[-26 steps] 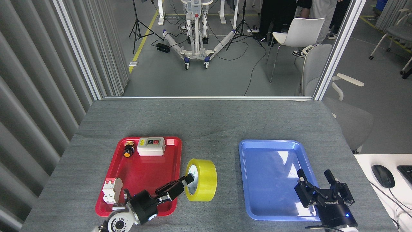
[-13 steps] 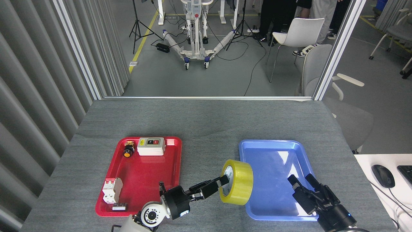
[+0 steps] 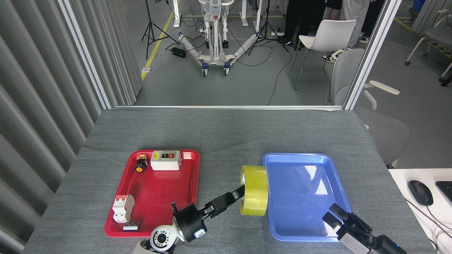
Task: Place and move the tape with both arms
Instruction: 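Lift the tape and carry it toward the blue tray with the left gripper, then reach the right gripper to the tape held by the left gripper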
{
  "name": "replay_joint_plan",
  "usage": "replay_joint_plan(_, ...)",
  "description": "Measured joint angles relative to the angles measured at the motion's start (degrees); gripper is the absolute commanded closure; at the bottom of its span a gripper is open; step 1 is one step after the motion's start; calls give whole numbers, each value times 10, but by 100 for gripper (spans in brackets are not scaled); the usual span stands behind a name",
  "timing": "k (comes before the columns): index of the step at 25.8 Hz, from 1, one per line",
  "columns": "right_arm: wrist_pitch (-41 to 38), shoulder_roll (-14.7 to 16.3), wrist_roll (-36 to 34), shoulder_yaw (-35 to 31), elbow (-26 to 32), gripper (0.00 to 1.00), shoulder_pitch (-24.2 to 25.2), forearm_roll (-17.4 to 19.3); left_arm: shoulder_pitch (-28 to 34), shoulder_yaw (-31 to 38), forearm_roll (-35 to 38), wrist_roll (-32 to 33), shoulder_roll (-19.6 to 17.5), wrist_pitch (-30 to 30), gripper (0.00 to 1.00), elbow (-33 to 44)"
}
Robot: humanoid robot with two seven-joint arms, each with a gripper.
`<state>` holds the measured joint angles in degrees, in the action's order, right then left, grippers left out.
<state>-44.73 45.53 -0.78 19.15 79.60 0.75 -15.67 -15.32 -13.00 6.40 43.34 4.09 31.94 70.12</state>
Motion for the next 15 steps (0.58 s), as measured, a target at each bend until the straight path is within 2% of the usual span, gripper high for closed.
replay_joint_plan(5,-3,3,-1,31,-4,0,-37,-1,28,1,-20,1,-3,15,100,13)
replay_joint_plan(9,-3,0,-3,28,-26,0,-58,-2,44,0,-25,1,-6,22,100,31)
replay_joint_plan(11,-3,-12,-4,3,-43,0,-66,-7,51,-1,-26,1,-7,23,100,39)
replay_joint_plan(15,-3,-56,14,-83,-63,0,-68,-29,61,-2,-26,1,-7,23,100,54)
